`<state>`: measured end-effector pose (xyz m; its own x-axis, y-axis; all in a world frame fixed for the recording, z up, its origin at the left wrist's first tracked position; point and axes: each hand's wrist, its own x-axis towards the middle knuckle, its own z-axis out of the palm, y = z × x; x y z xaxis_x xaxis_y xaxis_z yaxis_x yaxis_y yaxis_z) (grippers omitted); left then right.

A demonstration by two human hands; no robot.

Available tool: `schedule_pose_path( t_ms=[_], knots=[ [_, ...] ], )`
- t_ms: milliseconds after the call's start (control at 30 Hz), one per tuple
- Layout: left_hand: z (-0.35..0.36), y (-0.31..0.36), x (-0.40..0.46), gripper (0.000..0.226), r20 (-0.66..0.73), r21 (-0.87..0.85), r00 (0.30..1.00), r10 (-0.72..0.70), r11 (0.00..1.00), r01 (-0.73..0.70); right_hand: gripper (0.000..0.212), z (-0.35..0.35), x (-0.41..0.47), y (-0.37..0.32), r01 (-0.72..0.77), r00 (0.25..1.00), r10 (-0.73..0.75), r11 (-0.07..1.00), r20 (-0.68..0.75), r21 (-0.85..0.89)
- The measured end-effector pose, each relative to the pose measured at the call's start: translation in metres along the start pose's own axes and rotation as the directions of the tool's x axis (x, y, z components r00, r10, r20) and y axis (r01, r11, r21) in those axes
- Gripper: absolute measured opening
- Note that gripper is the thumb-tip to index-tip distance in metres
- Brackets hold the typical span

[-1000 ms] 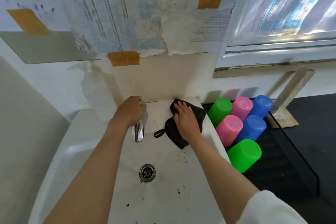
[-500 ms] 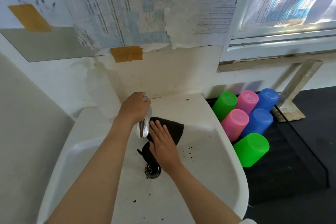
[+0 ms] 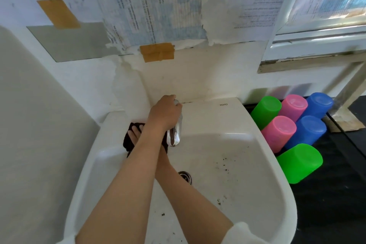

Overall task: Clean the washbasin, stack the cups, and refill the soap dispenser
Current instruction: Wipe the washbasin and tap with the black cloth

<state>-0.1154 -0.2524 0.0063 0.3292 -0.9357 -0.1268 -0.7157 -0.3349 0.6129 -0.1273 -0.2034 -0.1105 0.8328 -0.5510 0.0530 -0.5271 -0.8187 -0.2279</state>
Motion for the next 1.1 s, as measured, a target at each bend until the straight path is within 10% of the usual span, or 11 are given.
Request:
schedule_pose_path(
  t_ms=[167, 400, 533, 833, 1100],
  knots=[
    [-0.001, -0.001, 0.000, 0.031, 0.006, -0.010, 1.000, 0.005, 1.000, -0.004, 0.059, 0.026, -0.017, 0.025, 0.097, 0.995, -0.070, 0.896, 0.078, -0.434],
    [-0.001, 0.003, -0.001, 0.046, 0.026, 0.053, 0.999, -0.023, 0.998, 0.021, 0.084, -0.003, -0.076, 0.116, -0.001, 1.000, 0.010, 0.739, 0.010, -0.674],
    [-0.001, 0.006, -0.004, 0.033, -0.019, 0.070, 1.000, -0.012, 0.997, 0.013, 0.065, -0.020, -0.095, 0.140, -0.153, 0.987, 0.148, 0.781, -0.059, -0.606],
    [0.019, -0.033, -0.045, 0.032, -0.375, -0.653, 0.881, -0.287, 0.756, -0.031, 0.086, -0.050, -0.139, 0.181, -0.492, 0.864, 0.475, 0.731, -0.166, -0.473],
    [0.038, -0.153, -0.163, 0.037, -0.256, 0.066, 0.951, -0.174, 0.978, 0.196, 0.071, -0.045, -0.178, 0.170, -0.287, 0.902, 0.432, 0.599, 0.000, -0.747]
  ],
)
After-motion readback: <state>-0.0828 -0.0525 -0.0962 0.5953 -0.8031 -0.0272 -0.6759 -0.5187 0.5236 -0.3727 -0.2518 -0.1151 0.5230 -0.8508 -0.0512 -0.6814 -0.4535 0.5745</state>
